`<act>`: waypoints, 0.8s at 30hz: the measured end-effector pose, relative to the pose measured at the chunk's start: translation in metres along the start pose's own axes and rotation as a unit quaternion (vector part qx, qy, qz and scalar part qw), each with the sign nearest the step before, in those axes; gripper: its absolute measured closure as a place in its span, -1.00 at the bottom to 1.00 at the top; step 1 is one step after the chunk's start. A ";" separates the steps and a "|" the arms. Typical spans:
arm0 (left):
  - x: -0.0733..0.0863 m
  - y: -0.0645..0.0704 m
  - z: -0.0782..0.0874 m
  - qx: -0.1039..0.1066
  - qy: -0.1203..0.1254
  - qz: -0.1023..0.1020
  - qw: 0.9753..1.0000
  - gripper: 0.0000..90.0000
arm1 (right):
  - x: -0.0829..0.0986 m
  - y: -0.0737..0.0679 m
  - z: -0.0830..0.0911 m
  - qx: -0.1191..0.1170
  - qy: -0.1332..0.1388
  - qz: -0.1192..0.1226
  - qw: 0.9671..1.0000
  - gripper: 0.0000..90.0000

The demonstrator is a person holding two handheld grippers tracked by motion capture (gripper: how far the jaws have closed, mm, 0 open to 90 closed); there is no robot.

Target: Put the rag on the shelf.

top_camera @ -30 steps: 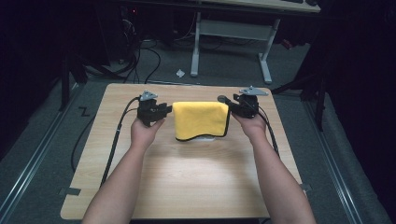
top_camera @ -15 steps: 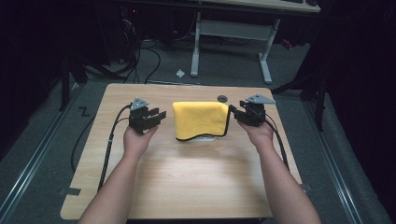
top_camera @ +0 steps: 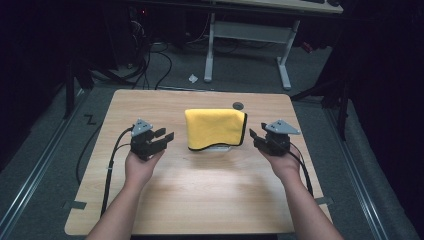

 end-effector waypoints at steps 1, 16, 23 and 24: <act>0.004 0.004 0.004 0.002 0.001 -0.001 1.000 0.25 | 0.002 -0.004 0.005 0.002 0.008 0.007 1.000 0.08; 0.109 0.064 0.045 0.029 -0.085 -0.011 0.996 0.07 | 0.090 -0.081 0.053 -0.030 -0.035 0.016 0.999 0.14; 0.121 0.078 0.037 0.024 -0.112 -0.050 0.992 0.04 | 0.115 -0.109 0.051 -0.063 -0.060 0.039 0.995 0.09; 0.121 0.078 0.038 0.029 -0.110 -0.045 0.993 0.04 | 0.115 -0.109 0.050 -0.064 -0.060 0.039 0.995 0.09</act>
Point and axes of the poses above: each handheld gripper's, and its own axes: z roughly backward along the jaws, x roughly out of its underside, y roughly to its right, the point moved 9 cm from there along -z, roughly forward along the jaws, and after that the axes turned 2 degrees about z, right-handed, at the moved point
